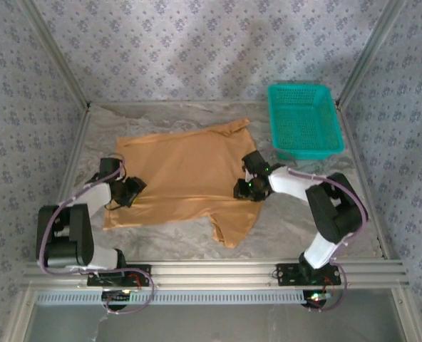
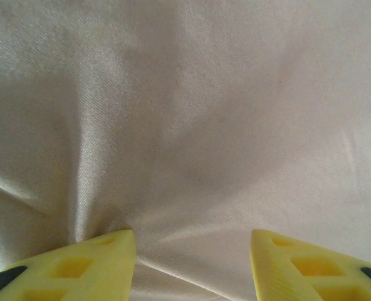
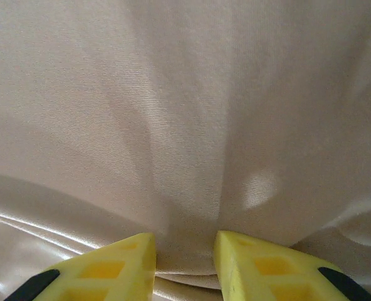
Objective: Fold the inside-out t-shirt
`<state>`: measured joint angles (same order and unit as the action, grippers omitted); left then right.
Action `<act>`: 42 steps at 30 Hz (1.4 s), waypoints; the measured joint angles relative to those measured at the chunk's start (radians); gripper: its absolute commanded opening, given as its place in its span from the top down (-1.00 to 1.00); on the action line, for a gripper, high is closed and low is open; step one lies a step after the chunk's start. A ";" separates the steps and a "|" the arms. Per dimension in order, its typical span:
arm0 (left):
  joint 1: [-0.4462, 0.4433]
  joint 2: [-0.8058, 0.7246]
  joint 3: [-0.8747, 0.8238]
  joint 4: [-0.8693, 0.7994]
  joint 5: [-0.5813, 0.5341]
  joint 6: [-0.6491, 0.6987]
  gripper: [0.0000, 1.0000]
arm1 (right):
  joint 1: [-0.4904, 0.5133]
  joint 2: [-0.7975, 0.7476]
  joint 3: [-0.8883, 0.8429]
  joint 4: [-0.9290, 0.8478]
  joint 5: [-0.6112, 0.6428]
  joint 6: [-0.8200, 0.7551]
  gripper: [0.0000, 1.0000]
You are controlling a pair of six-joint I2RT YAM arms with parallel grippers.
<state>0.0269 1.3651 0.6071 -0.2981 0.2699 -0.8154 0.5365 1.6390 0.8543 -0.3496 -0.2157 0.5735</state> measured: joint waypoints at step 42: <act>-0.001 0.136 0.306 -0.041 -0.007 0.018 0.05 | -0.165 0.638 1.016 -0.152 0.194 0.184 -0.08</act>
<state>0.0261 1.5013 0.9127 -0.3393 0.2626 -0.7975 0.3714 2.2768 1.8706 -0.5018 -0.0216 0.7578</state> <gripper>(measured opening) 0.476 0.519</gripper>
